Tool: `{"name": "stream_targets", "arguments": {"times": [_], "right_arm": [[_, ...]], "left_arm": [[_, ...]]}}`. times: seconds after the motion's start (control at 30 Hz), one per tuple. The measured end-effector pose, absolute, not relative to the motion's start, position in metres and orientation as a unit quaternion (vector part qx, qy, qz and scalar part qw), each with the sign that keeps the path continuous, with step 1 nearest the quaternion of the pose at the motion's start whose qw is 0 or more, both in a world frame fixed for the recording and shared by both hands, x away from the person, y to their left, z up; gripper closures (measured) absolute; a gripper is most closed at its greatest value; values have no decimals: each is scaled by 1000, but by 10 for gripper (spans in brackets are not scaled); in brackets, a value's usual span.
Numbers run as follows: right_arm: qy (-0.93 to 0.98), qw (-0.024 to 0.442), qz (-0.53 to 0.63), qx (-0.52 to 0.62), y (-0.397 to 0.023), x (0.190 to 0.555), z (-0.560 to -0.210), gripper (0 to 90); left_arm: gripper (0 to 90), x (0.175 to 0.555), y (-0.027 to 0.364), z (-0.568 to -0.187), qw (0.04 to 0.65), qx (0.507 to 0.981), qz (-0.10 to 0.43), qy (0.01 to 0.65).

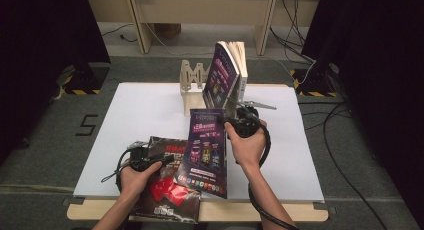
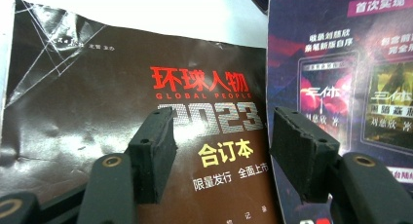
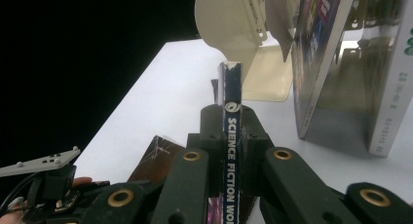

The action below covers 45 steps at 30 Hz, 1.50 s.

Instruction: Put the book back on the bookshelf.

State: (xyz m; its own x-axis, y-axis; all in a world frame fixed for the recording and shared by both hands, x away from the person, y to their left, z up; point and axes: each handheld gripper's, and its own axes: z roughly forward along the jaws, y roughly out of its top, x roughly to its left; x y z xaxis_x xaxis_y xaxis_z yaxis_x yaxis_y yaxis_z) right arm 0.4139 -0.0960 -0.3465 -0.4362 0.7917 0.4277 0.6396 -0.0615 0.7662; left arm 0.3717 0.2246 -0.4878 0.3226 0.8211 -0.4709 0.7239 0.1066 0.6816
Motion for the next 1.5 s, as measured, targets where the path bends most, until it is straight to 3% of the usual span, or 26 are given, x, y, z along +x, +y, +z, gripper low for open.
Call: {"name": "stream_targets", "arguments": {"times": [1.5], "right_arm": [[644,150,544,517,-103,417,-308,844]], "left_arm": [[395,372,225,-487,464,668,52,579]]}}
